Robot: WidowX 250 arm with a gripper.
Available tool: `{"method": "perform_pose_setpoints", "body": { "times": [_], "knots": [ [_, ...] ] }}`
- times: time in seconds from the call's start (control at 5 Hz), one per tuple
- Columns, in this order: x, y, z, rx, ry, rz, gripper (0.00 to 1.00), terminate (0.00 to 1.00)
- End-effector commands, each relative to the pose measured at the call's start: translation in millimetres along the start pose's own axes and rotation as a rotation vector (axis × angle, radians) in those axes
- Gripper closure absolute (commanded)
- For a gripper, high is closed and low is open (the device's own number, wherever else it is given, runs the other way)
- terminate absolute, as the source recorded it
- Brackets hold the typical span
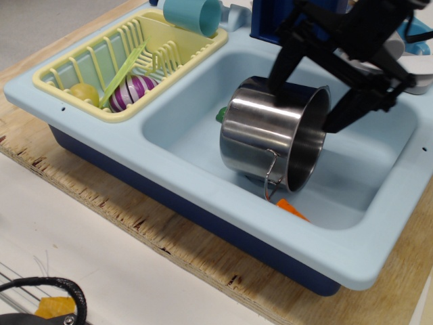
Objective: Flip pot upright which is in sink
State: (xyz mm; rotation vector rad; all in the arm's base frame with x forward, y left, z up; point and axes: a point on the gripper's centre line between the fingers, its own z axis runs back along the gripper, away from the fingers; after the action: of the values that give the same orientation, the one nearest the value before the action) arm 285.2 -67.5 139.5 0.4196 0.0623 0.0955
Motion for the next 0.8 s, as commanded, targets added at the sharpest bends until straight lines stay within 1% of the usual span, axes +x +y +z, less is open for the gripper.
{"method": "perform_pose_setpoints", "body": {
  "times": [0.0,0.2,0.4,0.6],
  "knots": [
    [10.2,15.8,-17.0,-0.044,-0.019,-0.016,0.0,0.0],
    [8.9,27.1,-27.5,-0.064,-0.022,0.002,1.0,0.0],
    [4.9,32.0,-24.7,-0.106,-0.041,0.03,1.0,0.0],
    [2.9,32.5,-15.4,-0.182,-0.088,0.053,1.0,0.0]
  ]
}}
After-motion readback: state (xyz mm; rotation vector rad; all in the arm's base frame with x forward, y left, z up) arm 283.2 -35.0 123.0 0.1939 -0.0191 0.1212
